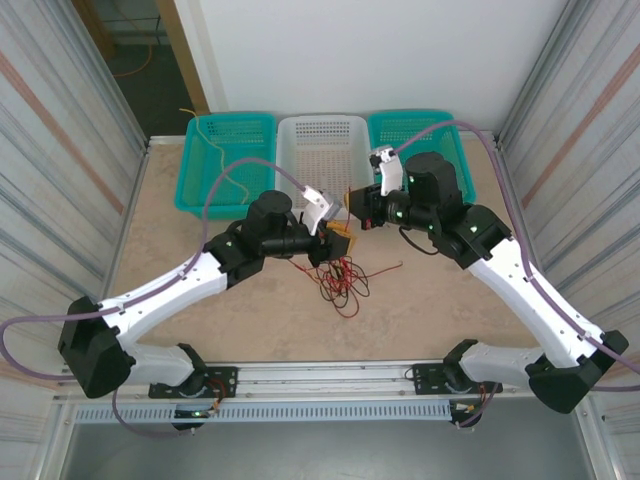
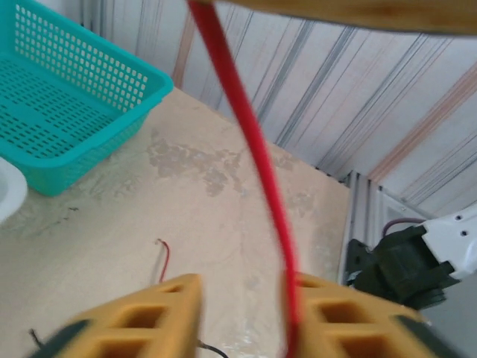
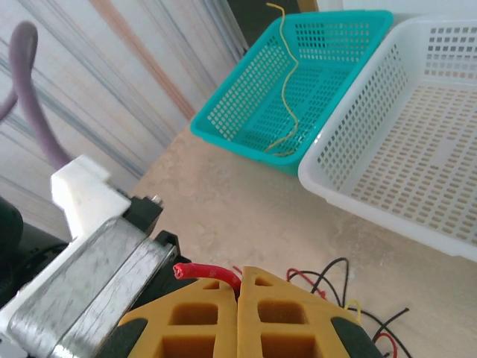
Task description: Untangle the cables
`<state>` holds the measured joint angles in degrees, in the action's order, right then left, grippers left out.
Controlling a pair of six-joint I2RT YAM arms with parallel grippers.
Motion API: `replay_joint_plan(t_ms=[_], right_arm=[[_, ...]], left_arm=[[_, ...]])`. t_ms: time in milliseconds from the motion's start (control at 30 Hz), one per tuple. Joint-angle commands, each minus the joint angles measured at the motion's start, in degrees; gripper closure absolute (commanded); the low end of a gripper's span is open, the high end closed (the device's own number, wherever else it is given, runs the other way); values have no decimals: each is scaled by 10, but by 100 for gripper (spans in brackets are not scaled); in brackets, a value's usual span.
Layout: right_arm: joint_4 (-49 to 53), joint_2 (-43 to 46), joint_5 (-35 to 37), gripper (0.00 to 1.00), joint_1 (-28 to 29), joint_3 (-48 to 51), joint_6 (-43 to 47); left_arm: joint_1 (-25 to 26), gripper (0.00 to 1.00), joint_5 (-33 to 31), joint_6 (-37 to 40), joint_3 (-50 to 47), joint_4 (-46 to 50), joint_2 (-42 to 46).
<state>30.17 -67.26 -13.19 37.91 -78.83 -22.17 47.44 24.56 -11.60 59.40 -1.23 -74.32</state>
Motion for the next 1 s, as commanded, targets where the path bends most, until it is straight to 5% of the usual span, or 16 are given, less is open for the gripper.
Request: replay_joint_plan(t_ms=[0, 100, 167, 333, 633, 967], right_arm=[[-31, 6, -25, 100, -11, -13, -26], [-34, 12, -25, 98, -23, -2, -38], [-35, 18, -19, 85, -33, 10, -49], [-20, 39, 8, 34, -52, 60, -70], [-91, 50, -42, 31, -34, 204, -150], [-163, -47, -30, 32, 29, 205, -158]], left_arm=[[2, 88, -39, -5, -6, -53, 7], [2, 100, -72, -14, -6, -66, 11], [0, 100, -96, -18, -4, -64, 12], [-6, 100, -150, -35, 9, -59, 13], [-28, 100, -141, -95, 34, -68, 23], [-39, 100, -135, -140, 33, -89, 41]])
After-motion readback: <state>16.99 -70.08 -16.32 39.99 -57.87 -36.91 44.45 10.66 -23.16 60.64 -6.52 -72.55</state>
